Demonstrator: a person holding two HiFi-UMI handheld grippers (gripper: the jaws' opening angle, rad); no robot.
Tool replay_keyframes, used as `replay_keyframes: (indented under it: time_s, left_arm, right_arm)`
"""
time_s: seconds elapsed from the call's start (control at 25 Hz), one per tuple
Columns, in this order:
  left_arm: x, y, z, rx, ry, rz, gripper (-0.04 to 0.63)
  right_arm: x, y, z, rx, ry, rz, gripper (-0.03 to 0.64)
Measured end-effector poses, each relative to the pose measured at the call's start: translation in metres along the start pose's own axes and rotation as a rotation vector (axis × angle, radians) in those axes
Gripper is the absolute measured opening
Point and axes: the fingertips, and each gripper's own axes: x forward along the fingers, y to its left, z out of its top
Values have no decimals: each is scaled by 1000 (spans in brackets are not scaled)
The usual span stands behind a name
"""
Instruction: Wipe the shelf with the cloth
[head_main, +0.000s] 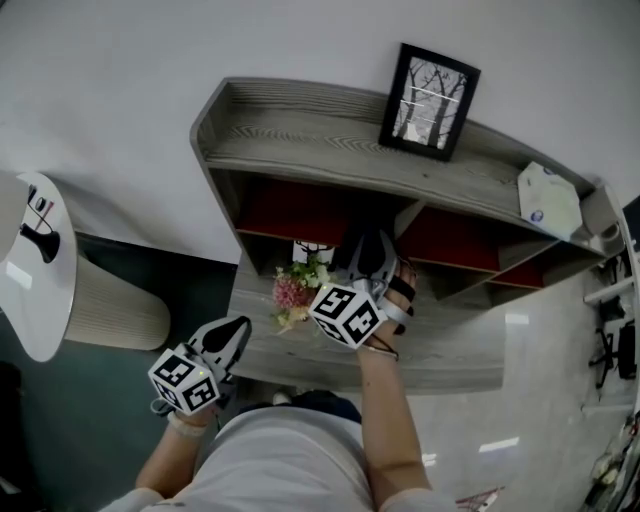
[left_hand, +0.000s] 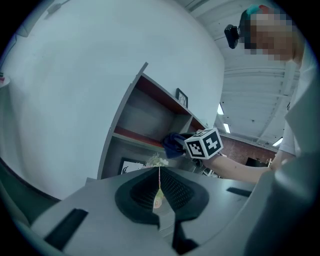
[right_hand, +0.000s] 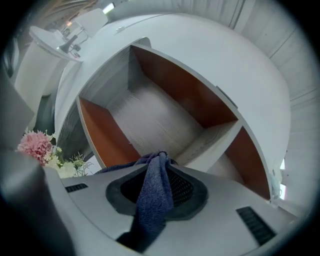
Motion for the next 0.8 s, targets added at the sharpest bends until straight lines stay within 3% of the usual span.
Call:
replay_keyframes:
  time_s: [0.28, 0.56, 0.8]
  left_arm:
    - [-4, 1, -3, -1, 4, 16, 17]
    - [-11, 9, -3, -7, 1, 41, 17]
    - [-10, 10, -2, -5, 0, 40, 17]
  right_arm:
    - [3, 12, -20, 180, 52, 42, 72]
    - [13, 24, -30, 175, 76, 13, 72]
    - [20, 9, -9, 188, 54, -58, 72]
